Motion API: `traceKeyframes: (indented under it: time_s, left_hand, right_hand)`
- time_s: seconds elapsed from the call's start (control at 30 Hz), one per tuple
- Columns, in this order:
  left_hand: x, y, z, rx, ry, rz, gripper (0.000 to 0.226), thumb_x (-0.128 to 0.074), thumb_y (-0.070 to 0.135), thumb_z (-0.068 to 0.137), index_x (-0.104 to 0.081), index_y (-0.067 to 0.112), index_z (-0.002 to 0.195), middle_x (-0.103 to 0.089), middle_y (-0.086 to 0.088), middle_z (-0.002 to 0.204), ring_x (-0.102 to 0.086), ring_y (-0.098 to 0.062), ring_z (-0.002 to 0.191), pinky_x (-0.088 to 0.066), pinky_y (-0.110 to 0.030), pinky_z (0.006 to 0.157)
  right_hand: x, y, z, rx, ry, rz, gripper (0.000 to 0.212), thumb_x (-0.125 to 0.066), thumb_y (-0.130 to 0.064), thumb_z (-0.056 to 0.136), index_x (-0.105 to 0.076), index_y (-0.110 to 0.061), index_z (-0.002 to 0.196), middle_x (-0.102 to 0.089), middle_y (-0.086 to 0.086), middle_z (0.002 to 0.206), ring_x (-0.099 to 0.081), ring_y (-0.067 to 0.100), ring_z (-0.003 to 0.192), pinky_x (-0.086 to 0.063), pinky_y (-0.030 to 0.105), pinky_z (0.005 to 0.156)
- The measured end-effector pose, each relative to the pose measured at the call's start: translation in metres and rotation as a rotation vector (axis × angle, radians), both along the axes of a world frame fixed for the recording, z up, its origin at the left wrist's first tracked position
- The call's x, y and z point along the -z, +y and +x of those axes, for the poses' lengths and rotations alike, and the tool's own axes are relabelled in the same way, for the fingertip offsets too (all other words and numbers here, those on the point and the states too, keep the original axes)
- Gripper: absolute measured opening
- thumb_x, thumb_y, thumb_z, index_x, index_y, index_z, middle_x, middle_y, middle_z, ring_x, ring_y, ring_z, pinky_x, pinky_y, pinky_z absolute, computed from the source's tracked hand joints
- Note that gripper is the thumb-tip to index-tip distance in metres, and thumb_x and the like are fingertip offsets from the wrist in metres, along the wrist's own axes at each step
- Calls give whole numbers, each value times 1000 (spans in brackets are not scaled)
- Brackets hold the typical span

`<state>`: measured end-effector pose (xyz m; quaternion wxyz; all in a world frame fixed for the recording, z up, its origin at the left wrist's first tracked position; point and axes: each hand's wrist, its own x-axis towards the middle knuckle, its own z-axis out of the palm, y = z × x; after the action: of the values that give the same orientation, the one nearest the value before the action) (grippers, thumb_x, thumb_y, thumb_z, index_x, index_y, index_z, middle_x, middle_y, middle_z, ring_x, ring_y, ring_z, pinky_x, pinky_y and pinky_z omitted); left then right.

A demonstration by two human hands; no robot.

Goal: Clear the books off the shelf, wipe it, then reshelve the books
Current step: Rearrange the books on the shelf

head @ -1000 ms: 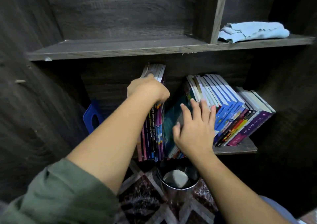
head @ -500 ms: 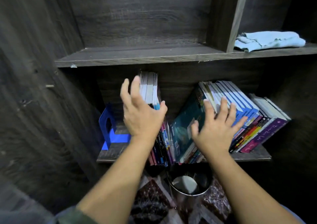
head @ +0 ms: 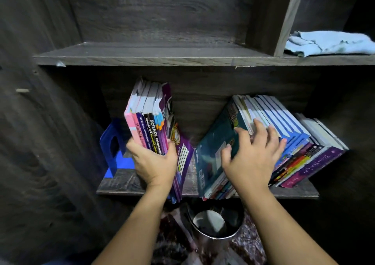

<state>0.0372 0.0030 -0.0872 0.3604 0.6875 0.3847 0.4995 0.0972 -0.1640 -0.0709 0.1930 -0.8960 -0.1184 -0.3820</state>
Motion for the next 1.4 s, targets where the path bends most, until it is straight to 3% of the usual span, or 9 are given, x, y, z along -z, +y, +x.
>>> traceKeyframes:
  time_s: [0.2, 0.43, 0.63, 0.77, 0.87, 0.93, 1.03, 1.13, 1.4]
  left_hand:
    - [-14, 37, -28, 20, -53, 162, 66, -86, 21, 65, -42, 5, 112, -54, 2, 96, -60, -28, 87, -43, -31, 72]
    - [-26, 82, -47, -69, -105, 332, 69, -83, 29, 63, -44, -4, 109, -56, -15, 103, -56, -28, 90, -45, -38, 77]
    - [4, 104, -35, -138, -189, 188, 71, -73, 41, 69, -41, -4, 114, -59, -17, 104, -61, -37, 92, -49, -45, 76]
    - [4, 103, -39, -175, -44, 199, 82, -68, 41, 73, -34, -9, 129, -51, -25, 122, -50, -43, 112, -45, -52, 90]
    - [-10, 102, -43, -291, 122, 489, 90, -66, 34, 74, -17, -1, 142, -36, -33, 140, -37, -46, 127, -29, -51, 111]
    - [-27, 106, -45, -296, 199, 644, 90, -66, 30, 73, -15, 11, 145, -26, -36, 146, -32, -46, 130, -27, -51, 112]
    - [-45, 108, -48, -271, 322, 588, 78, -68, 31, 73, -32, 27, 142, -23, -27, 152, -37, -44, 123, -41, -52, 96]
    - [-48, 107, -49, -268, 404, 530, 63, -72, 28, 73, -40, 25, 128, -32, -22, 148, -42, -45, 119, -46, -53, 86]
    - [-53, 100, -45, -353, 391, 394, 56, -65, 26, 73, -40, 29, 123, -31, -17, 148, -34, -44, 129, -35, -51, 99]
  right_hand:
    - [5, 1, 1, 19, -32, 48, 39, -59, -35, 73, -69, -18, 106, -48, 12, 138, -31, 41, 133, -11, 62, 112]
    - [12, 14, 8, 88, -52, 55, 38, -57, -40, 75, -70, -18, 103, -42, 13, 141, -25, 42, 134, -6, 63, 111]
    - [11, 25, 11, 110, -40, 81, 39, -58, -37, 74, -66, -14, 104, -32, 18, 145, -17, 44, 136, -3, 67, 110]
    - [14, 21, 13, 109, -31, 48, 37, -61, -33, 74, -65, -13, 105, -29, 17, 145, -14, 43, 136, -4, 68, 110]
    - [15, 18, 13, 102, -18, 23, 35, -67, -29, 75, -65, -12, 106, -28, 17, 145, -15, 45, 136, -4, 69, 110]
    - [13, 17, 11, 91, 3, 15, 36, -69, -27, 74, -65, -12, 106, -27, 16, 145, -15, 45, 136, -3, 69, 109]
    - [11, 16, 8, 84, 15, 3, 36, -62, -30, 74, -65, -12, 106, -27, 16, 145, -15, 46, 136, -2, 69, 109]
    - [8, 17, 7, 74, 35, 12, 37, -62, -29, 73, -65, -13, 106, -27, 16, 145, -13, 46, 137, -1, 69, 109]
    - [6, 12, 5, 74, 45, -38, 40, -73, -24, 70, -66, -13, 108, -38, 20, 142, -22, 47, 134, -6, 68, 110]
